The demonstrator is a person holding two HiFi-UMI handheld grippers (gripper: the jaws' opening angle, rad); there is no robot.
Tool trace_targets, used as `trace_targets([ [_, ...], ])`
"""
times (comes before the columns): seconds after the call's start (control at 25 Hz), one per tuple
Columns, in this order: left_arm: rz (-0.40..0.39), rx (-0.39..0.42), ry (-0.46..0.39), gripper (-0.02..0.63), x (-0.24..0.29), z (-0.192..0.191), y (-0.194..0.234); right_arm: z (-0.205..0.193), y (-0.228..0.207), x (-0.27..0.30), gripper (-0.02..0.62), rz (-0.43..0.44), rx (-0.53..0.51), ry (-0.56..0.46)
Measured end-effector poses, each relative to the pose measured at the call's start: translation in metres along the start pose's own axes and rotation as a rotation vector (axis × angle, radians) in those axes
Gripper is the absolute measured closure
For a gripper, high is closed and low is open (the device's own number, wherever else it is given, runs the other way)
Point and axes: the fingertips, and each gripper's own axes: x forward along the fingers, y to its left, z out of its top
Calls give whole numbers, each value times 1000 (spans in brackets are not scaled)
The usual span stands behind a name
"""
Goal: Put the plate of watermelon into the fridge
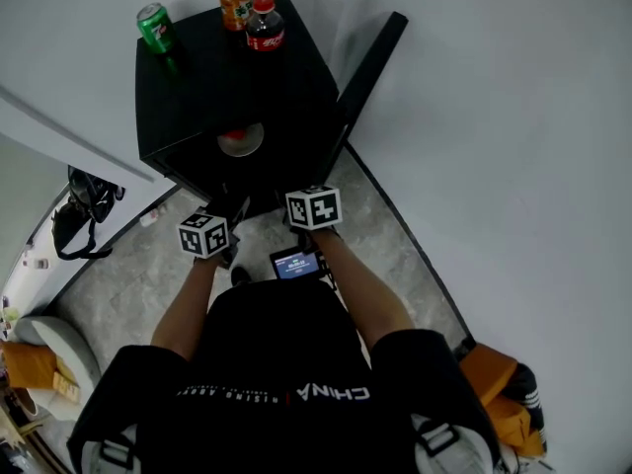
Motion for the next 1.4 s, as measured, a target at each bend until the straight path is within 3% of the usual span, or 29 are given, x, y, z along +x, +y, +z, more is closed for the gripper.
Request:
trace_targets([
  [0.32, 94, -40, 55, 594, -5, -61, -34, -48, -31, -26, 568, 41, 11, 65],
  [0.56, 176, 29, 94, 594, -33, -89, -37, -85, -26, -35, 568, 16, -25, 82],
  [0.88, 112, 168, 129, 594, -80, -114, -58, -110, 4, -62, 568, -89, -57, 60],
  [1.16, 53, 150, 127, 594, -158, -159, -61, -161, 66, -79, 572, -151, -76, 58],
  [1.4, 99, 114, 122, 594, -208, -198, -51, -217, 101, -109, 575, -211, -48, 53],
])
